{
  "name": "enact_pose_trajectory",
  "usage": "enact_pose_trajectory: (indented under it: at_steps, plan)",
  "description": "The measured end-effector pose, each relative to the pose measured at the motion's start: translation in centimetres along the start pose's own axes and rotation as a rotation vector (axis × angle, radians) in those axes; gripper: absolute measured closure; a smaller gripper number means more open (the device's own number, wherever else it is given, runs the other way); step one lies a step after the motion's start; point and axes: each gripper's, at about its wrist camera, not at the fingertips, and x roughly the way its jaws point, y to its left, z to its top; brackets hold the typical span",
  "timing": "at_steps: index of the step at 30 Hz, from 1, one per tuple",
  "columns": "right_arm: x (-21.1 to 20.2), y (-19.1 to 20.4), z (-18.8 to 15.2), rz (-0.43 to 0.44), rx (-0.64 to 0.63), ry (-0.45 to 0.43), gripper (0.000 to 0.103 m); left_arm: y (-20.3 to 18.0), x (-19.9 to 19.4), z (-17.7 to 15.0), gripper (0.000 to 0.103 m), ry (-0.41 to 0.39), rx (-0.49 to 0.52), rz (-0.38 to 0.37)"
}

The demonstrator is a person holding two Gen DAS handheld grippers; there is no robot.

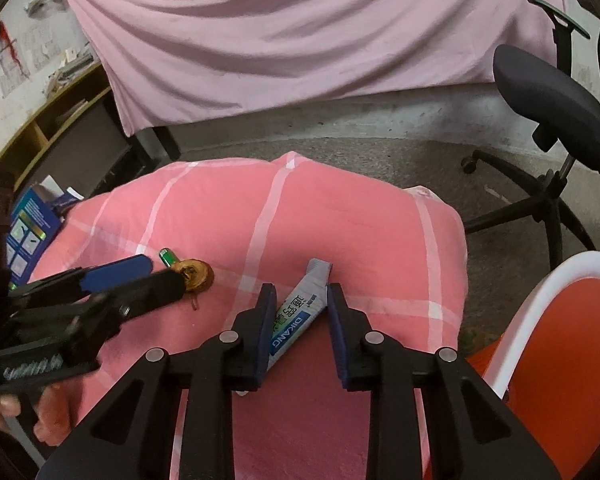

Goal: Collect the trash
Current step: 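Grasp the white toothpaste tube with the right tool, then close the left tool on the green battery and brown bottle cap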

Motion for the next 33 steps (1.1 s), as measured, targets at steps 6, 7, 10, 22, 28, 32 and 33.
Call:
enact_pose_trajectory:
  at_steps: [6,7,10,22,28,32,33]
  plan:
    - [0.0,0.1,-0.1,0.0,-0.004,-0.003,0.08,-0.3,0.3,0.2,0.058,-0.011,0.002,0.037]
    - [0.0,0.0,-0.1,0.0,-0.004,-0.003,0.08,-0.5,0.4,0.1,0.059,-0.01,0.013,0.044]
    - [0.0,0.1,-0.1,0.002,-0.002,-0.004,0.08,-0.5,0.6,-0.1,0.064,-0.009,0.024,0.036]
    - [-0.8,0.2,-0.8,0.002,-0.033,-0.012,0.08,-0.1,0.1,-0.7,0.081,-0.009,0.021,-0.057]
    - [-1.0,0.2,-1.1,0.007,-0.044,-0.022,0.083,-0.7,-0.1,-0.9,0.082,-0.004,0.038,-0.078]
    - [-1.5,-0.2,-1.8,0.023,-0.045,-0.025,0.085,-1.2,-0.4,-1.2,0.09,0.012,0.064,-0.09]
    - [-1.6,-0.2,-1.9,0.027,-0.045,-0.024,0.085,-1.4,-0.5,-1.3,0.093,0.016,0.076,-0.103]
